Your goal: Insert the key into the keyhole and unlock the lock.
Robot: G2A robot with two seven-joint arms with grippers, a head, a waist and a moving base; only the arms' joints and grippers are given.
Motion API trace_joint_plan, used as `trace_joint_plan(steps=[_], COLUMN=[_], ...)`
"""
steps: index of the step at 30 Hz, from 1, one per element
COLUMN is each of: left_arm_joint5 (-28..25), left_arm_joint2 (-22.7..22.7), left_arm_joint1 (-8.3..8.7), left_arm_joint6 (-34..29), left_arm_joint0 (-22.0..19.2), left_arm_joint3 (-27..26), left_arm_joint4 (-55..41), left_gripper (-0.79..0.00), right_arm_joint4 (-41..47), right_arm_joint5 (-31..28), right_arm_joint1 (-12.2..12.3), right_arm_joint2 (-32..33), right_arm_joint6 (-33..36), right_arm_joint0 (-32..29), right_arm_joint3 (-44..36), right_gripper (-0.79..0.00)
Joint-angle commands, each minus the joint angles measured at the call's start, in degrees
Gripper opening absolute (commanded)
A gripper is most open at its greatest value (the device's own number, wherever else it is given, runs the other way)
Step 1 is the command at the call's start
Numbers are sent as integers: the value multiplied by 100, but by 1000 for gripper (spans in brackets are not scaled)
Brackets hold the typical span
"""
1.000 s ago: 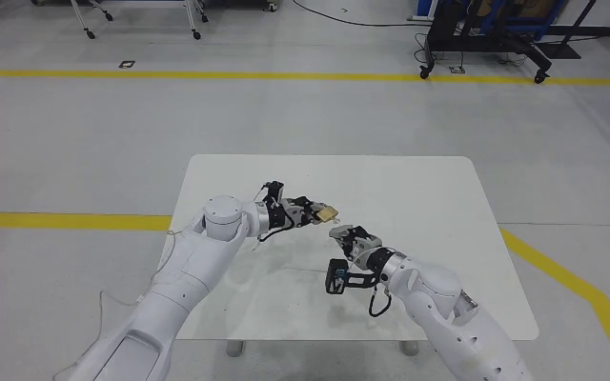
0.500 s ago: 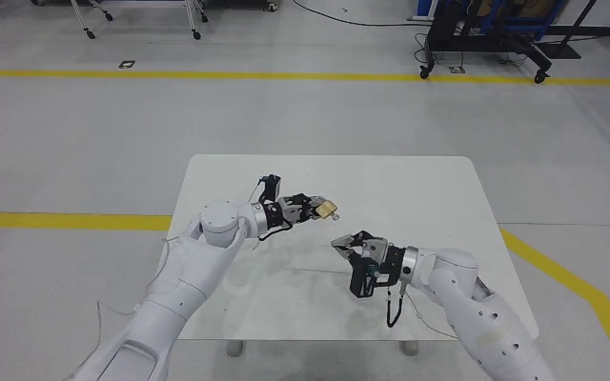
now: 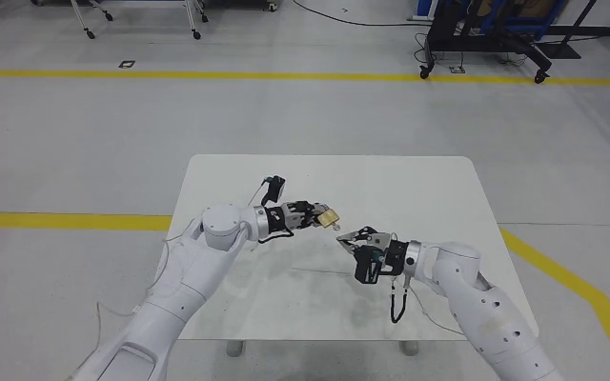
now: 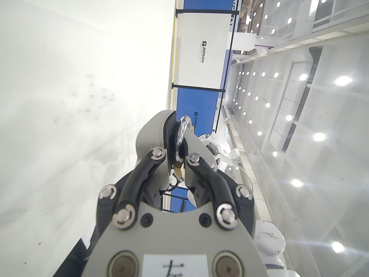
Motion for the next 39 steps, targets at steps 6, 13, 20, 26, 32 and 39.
trace_joint_plan(steps=[6,13,20,26,32,39], left_arm_joint5=[-97,-155,-361,-504,-581,-640], left_arm_joint2=[39,13,-65,-73,-70,-18], left_arm_joint1=[4,7,8,17,25,22], left_arm_joint6=[-134,-153,168,172,103,85], left_arm_joint0=[-12,12,99,143,159,161], left_arm_joint3=[-2,-21,-105,-164,-195,-208], left_arm_joint4=[140,142,164,278,372,532], left_gripper=[-785,-785,-785,-785,-785,-785], right_arm_joint4=[120,192,93,221,294,345], right_arm_joint5=[-77,-122,-33,39,34,24], right_arm_joint1=[1,22,92,128,142,138], right_arm_joint2=[-109,-169,-81,28,0,-129], right_arm_joint6=[150,130,-117,-87,-45,101], right_arm_joint0=[154,204,58,-13,52,179], right_arm_joint3=[100,137,27,72,139,176], right_gripper=[-785,-785,-785,-785,-785,-785])
